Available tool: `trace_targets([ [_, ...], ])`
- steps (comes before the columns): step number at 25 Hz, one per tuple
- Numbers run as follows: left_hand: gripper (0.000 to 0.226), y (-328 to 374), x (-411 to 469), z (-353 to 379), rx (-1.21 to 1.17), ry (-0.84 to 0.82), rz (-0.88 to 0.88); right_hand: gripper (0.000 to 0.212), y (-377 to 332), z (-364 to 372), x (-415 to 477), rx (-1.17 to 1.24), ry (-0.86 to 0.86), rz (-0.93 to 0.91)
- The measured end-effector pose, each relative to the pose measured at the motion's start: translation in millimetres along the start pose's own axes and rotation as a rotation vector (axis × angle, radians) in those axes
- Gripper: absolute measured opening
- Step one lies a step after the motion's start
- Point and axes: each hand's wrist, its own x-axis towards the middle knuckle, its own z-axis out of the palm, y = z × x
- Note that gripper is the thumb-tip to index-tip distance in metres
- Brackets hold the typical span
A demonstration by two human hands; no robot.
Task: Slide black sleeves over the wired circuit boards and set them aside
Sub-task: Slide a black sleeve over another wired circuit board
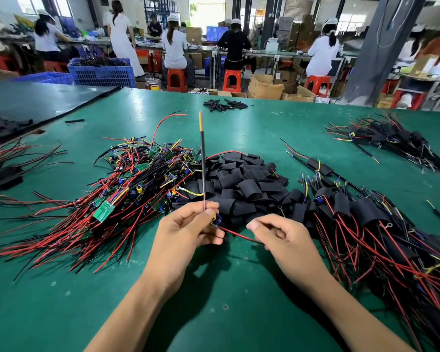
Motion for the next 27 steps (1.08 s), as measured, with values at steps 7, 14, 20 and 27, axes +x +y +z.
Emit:
trace_targets([
  [7, 0.021, 6, 7, -13, 0.017, 0.287, 0.109, 0.015, 5, 1, 3, -0.397, 0.117, -0.221],
  [14, 0.018, 3, 6, -11, -0.031, 0.305, 0.073, 0.031, 10, 8, 7, -0.905, -0.033, -0.368],
  [20, 0.017, -2, 6, -10, 0.021, 0.260, 0.049, 0.034, 15, 8, 8, -1.026, -0.029, -0.464],
  [27, 0.015, 1, 6, -10, -0.102, 0.264, 0.056, 0.036, 8, 6, 11, -0.801, 0.182, -0.444],
])
